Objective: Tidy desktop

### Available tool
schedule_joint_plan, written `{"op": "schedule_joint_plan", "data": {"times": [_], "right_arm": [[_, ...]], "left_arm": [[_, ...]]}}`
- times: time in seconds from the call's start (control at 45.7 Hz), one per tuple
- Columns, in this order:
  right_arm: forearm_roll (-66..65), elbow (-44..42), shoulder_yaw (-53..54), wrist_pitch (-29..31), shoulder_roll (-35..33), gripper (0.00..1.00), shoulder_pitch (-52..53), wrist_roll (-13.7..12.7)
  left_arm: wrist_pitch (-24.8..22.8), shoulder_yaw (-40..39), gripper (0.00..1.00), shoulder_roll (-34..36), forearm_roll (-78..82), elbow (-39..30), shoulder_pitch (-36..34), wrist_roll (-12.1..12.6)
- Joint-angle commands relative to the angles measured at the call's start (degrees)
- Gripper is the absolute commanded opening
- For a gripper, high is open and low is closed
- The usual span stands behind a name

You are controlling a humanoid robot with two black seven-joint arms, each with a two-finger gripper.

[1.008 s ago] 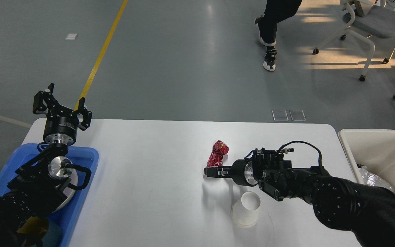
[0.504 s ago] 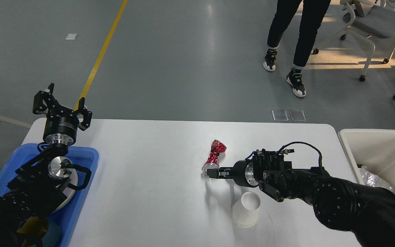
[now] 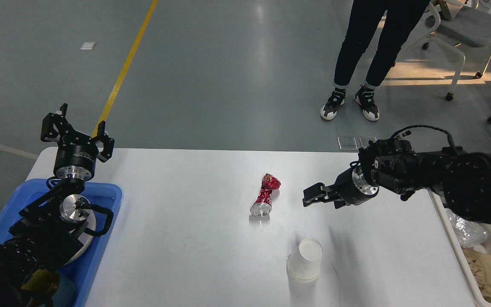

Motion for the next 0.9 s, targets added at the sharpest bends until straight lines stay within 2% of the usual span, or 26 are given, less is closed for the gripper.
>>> {"op": "schedule_joint_plan", "data": {"times": [0.0,0.088,0.241,0.416,0.613,0.876], "right_arm": [[-0.48,3.64,-5.48,4.97,-0.41,1.0,5.85,-0.01],[-0.74,3.99,-7.95,8.66,-0.33,1.0,8.84,-0.01],[-0.83,4.08,-8.83,20.25,-0.41,1.0,16.66,-0.1],[-1.27,5.48,-9.53,20.25,-0.94,1.0,27.99,-0.1],[-4.17,18.04,-9.53,20.25,-0.85,1.0,41.71,-0.1],[-4.87,27.28,-9.19,20.25,-0.33,1.0,47.43,-0.19]], "left_arm": [[0.0,0.05,0.97,0.0,0.05,0.07,0.0,0.0],[0.0,-0.04,0.97,0.0,-0.04,0.07,0.0,0.0],[0.0,-0.04,0.97,0.0,0.05,0.07,0.0,0.0],[0.0,-0.03,0.97,0.0,-0.04,-0.02,0.0,0.0],[0.09,-0.03,0.96,0.0,-0.04,-0.02,0.0,0.0],[0.0,-0.04,0.97,0.0,-0.04,-0.02,0.0,0.0]]}}
